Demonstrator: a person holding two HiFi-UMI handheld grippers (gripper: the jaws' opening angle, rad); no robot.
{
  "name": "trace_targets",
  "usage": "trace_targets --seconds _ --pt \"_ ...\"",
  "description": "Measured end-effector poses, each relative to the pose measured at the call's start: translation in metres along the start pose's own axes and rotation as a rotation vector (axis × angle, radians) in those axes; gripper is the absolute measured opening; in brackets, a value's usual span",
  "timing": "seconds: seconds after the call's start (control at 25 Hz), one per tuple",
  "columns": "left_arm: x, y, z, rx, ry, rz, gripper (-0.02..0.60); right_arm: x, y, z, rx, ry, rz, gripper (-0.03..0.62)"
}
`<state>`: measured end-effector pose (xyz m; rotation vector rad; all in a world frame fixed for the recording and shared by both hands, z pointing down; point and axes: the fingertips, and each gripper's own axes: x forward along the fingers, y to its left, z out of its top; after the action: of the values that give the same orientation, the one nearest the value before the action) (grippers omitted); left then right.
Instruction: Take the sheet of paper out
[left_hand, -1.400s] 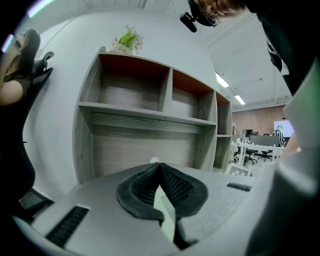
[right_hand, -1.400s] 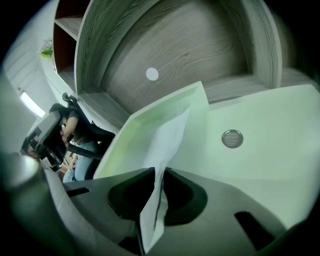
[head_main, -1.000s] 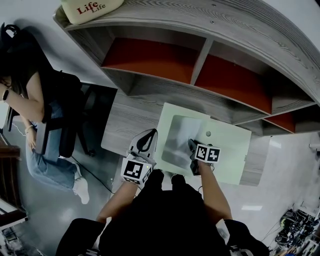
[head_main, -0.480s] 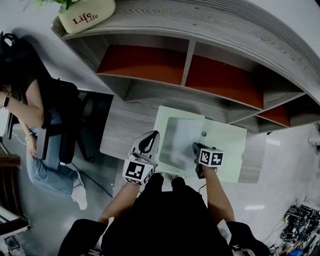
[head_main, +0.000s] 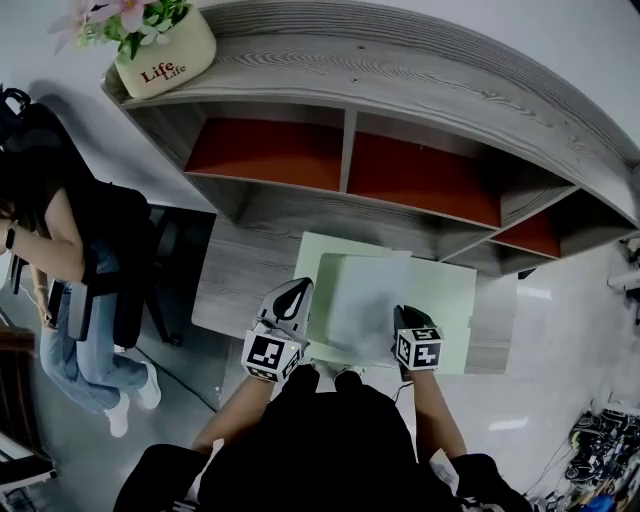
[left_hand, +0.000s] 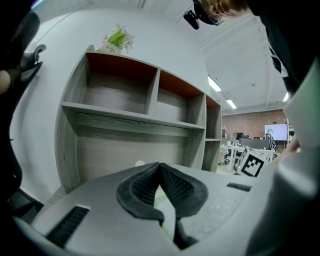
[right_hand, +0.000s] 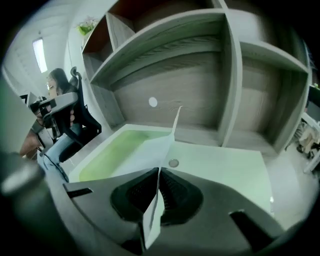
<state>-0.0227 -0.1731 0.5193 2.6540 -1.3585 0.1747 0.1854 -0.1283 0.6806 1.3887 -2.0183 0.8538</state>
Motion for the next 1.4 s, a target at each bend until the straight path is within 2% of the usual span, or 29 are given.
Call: trace_targets --seconds 0.16,0.44,0.84,1.4 --pt "0.003 -0.002 0.004 0.003 -0.002 -0.011 0.005 -0.030 -0.003 0.024 -0.090 -0.094 -0.073 0.025" --pt "0.006 -0.008 0.013 0.002 -0.019 -0.023 0.006 -0.088 0.008 0.062 -0.190 -0.267 -0.139 0.024" --pt "0.007 -0.018 0.033 -0.005 -0.063 -0.041 0.005 -0.145 0.036 0.110 -0.295 -0.485 -0.159 0.023" --pt "-0.014 -0.013 0.087 -0.022 -0.180 -0.004 0.006 -0.257 0.095 0.189 -0.391 -0.921 -0.127 0.023"
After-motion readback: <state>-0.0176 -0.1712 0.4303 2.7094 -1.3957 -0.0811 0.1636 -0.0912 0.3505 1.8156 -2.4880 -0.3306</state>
